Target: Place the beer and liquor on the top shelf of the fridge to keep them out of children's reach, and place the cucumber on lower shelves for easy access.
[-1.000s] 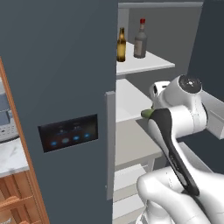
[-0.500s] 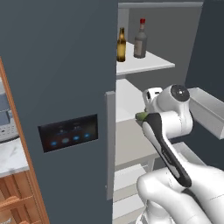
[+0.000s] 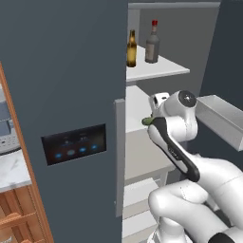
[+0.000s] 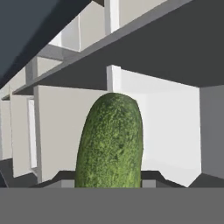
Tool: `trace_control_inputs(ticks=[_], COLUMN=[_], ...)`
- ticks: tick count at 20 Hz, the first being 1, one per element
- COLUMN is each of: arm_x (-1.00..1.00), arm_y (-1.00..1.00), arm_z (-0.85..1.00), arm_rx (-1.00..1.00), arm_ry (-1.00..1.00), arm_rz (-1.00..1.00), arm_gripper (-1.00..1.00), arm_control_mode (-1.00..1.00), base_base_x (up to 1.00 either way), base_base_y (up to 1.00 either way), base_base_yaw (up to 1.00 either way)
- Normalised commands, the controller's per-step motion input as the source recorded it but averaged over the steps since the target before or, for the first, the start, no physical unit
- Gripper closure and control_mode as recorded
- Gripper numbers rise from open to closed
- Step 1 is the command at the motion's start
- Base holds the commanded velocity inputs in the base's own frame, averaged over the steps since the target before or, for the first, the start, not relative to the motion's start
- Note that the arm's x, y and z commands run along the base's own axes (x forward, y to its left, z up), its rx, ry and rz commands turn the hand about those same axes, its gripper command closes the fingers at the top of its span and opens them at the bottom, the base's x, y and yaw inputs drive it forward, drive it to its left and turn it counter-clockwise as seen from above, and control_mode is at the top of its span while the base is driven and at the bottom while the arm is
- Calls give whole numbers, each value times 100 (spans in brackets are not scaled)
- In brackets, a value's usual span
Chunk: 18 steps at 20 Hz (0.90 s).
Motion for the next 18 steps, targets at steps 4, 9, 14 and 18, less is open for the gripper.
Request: trace_control_inputs(ticks=[4,9,14,18], arm_x=[54,56,55,56], arm_y=[0,-1,-1,0], arm_z=[-8,-9,-21,-36], arm_rx=[0,0,0,0], arm_ry=[0,0,0,0], arm_rz=[4,2,0,1], arm_gripper=[100,100,100,100], arm_control_mode=[-100,-100,-100,-100], base_base_x=[0,0,0,0], base_base_y=[0,0,0,0], base_base_yaw=[0,0,0,0])
